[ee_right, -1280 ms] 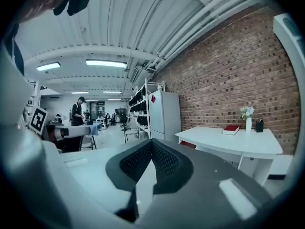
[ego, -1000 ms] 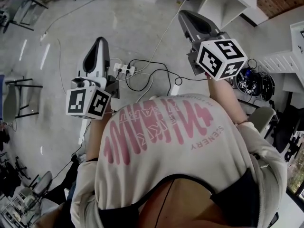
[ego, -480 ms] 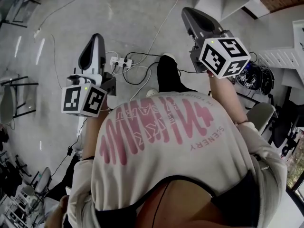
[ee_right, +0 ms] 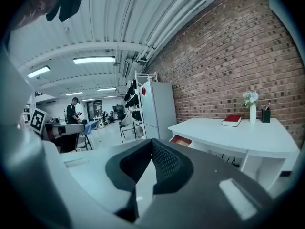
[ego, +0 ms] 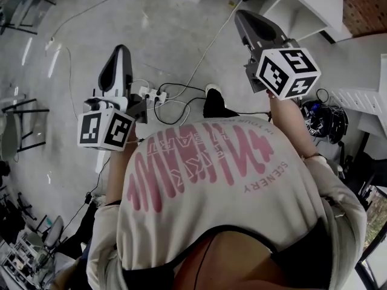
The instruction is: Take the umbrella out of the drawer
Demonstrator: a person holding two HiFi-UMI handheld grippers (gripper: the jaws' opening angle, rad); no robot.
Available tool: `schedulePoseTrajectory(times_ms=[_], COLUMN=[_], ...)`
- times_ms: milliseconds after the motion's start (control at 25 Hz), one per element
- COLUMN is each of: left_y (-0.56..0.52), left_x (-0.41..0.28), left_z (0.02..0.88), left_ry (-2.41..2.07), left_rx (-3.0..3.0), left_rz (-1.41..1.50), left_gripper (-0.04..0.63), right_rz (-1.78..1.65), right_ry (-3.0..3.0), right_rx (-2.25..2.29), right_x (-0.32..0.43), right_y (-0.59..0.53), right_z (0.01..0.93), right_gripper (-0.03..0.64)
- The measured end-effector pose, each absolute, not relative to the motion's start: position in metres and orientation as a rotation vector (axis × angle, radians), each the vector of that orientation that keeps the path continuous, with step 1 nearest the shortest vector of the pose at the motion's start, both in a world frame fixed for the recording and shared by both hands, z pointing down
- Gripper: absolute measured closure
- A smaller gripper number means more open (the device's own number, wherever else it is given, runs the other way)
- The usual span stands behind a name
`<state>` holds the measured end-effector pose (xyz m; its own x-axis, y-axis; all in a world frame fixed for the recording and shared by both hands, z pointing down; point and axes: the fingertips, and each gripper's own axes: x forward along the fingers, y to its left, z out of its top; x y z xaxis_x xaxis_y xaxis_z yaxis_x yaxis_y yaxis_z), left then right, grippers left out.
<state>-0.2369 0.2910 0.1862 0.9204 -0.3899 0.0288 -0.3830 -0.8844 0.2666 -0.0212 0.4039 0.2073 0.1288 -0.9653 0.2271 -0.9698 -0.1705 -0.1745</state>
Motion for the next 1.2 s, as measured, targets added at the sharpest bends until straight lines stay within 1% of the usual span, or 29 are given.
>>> schedulePoseTrajectory(times_ms=[200,440,680,920,1200], left_y=[0.259,0.243,0.238,0.237,0.237], left_x=[-0.178,-0.122,-0.088,-0.081,-0.075], left_z=[0.174,0.170,0.178,0.189,0.205], left_ry=[-0.621,-0.663,-0.727,-0.769,-0.762], left_rx=[2.810,2.804,2.789,2.763,2.763], left_rz=[-0.058,-0.087,-0.083,-0.039,0.015], left_gripper=[0.595,0.595,0.595,0.595,0.595], right_rz=[0.483,0.406,0.423,0.522,0.583], right_ry=[-2.039,-2.086,-2.136,-2.183,-2.198], right_rx=[2.315,2.247,2.222,2.202,2.135], right_x=[0.042,0.096,0.141,0.151,0.139], right_y=[0.370,0.344,0.329,0.321,0.317], right_z=[0.203,0.190,0.199,0.218,0.241], right_gripper=[0.606,0.606,0.606,0.606,0.606])
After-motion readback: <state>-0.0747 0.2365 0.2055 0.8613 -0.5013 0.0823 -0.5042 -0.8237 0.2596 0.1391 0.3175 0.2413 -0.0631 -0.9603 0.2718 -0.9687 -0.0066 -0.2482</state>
